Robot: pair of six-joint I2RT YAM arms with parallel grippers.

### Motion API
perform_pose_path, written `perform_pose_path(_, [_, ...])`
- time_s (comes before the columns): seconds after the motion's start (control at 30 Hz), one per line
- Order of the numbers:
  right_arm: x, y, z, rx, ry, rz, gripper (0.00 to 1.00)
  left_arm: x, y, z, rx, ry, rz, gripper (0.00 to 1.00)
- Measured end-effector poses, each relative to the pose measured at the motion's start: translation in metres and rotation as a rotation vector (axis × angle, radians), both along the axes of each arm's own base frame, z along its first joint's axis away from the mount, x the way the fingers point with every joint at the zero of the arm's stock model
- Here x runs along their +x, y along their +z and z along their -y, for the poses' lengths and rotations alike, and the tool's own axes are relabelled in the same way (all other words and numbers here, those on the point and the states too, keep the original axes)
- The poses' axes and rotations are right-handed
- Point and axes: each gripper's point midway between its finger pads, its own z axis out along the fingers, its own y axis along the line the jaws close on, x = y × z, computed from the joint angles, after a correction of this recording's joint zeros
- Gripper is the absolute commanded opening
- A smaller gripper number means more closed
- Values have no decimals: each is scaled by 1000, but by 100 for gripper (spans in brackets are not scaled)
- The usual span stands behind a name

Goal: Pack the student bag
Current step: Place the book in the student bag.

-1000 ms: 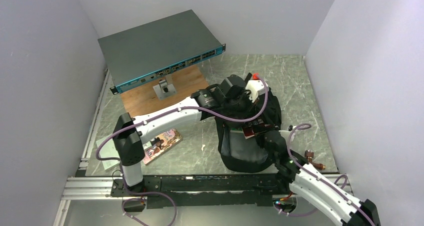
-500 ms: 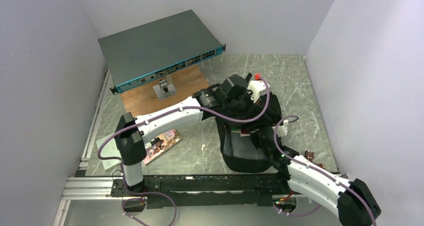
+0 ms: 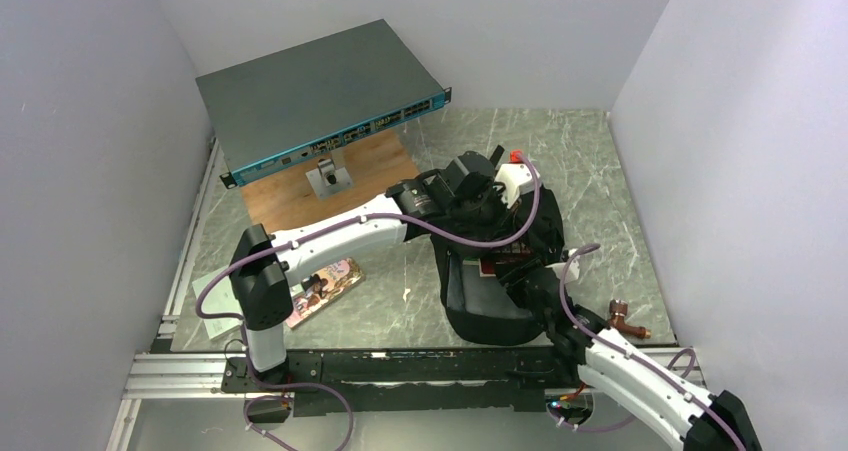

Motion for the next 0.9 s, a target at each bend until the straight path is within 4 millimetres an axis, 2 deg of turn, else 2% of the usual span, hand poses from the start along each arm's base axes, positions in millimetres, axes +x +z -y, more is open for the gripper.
perform_pose_path(0.03, [0,-2,1,-15,-2,-13,47,0,0,0,1,0,-1,0])
perform_pose_path(0.1, [2,-5,2,-43,-9,-39,35,0,-2,0,1,0,-2,0])
perform_pose_path(0.17, [6,-6,1,-57,-4,-44,9,-1,-4,0,2,-1,-3,0])
perform_pose_path(0.2, [7,-7,0,-58,0,-44,0,-1,-6,0,3,-1,-5,0])
perform_pose_path(0.43, [31,16,-17,-48,49,73,0,-3,-7,0,2,-5,-11,0])
perform_pose_path(0.57, [41,17,-17,-67,42,98,0,-2,-6,1,-7,0,-17,0])
perform_pose_path(0.77, [56,14,-25,-80,55,90,16,-1,-6,1,-9,8,-19,0])
perform_pose_path(0.9, [58,14,-24,-81,57,94,27,-1,-7,1,-6,13,-17,0])
